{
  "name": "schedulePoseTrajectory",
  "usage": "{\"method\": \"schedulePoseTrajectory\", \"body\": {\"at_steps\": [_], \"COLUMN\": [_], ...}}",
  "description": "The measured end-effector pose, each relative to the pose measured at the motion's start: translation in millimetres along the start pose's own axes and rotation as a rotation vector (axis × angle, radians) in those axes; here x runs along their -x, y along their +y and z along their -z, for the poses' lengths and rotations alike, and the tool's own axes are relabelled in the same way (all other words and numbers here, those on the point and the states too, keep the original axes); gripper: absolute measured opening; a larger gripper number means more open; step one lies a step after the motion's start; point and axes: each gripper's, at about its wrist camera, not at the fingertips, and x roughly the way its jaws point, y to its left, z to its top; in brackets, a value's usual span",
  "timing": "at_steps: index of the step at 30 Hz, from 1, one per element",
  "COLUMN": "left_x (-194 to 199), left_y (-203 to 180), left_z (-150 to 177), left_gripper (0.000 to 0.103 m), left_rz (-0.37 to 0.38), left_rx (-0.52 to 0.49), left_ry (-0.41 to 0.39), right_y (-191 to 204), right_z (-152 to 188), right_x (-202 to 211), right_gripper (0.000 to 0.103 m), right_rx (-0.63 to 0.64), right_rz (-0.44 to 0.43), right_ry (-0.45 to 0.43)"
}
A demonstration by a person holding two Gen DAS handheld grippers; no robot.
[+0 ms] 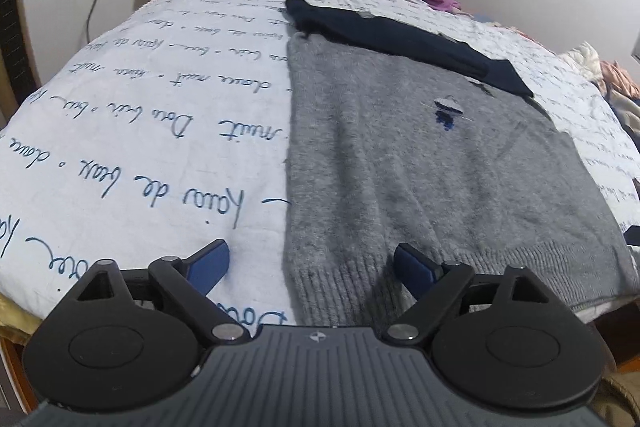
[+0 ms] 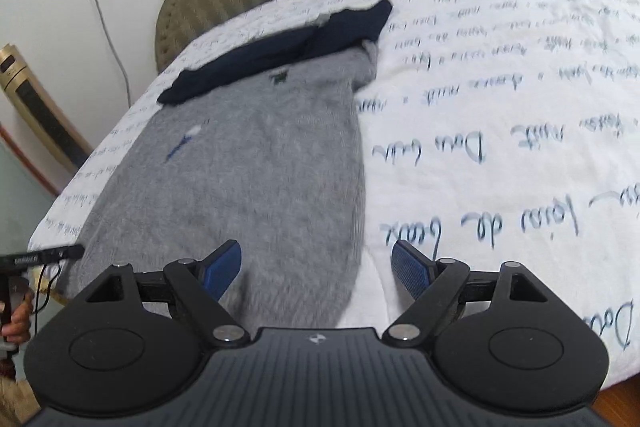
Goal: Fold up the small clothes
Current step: 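Grasp the ribbed hem with both grippers and lift it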
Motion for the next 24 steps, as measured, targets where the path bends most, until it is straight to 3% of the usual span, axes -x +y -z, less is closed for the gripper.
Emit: {"method": "schedulePoseTrajectory", "body": {"at_steps": [6,12,13,15,18,20,21,24], "left_x": [-3.7,-8.6,-9.0,-8.9,-10.8,-13.0,-14.4,-11.7], "left_y": [-13.1,-24.4,-24.2,-24.2,-25.0,-24.4,-23.7,-25.4], "left_z": [2.5,2.4,2.0,1.2,-1.0,-3.7,-5.7,-11.6], "left_gripper": [0.081,0.071,0.07,0.06,0.044,0.018,0.016,0.014], "left_rz": [0.094,0.13,0.14,0.164,0.197,0.199,0.2,0.197], "left_rx": [-0.019,-0.052,-0.043,-0.026,0.004,0.031,0.049,0.077], "left_ry": [0.015,0.031,0.035,0.043,0.057,0.07,0.077,0.063], "right_y": [24.3,59.1,64.2,73.7,83.4,86.4,86.9,83.9], "right_z": [12.8,16.3,16.0,15.6,14.0,13.3,12.5,6.7], "right_x": [-11.8,-30.7,-33.9,-39.7,-47.2,-49.6,-49.1,-44.8], "right_gripper": [0.084,0.082,0.078,0.056,0.033,0.026,0.02,0.016], "right_rx": [0.076,0.134,0.14,0.153,0.191,0.221,0.225,0.215], "right_rz": [-0.091,-0.154,-0.161,-0.161,-0.128,-0.111,-0.109,-0.113], "right_ry": [0.06,0.081,0.082,0.085,0.084,0.089,0.085,0.064]}}
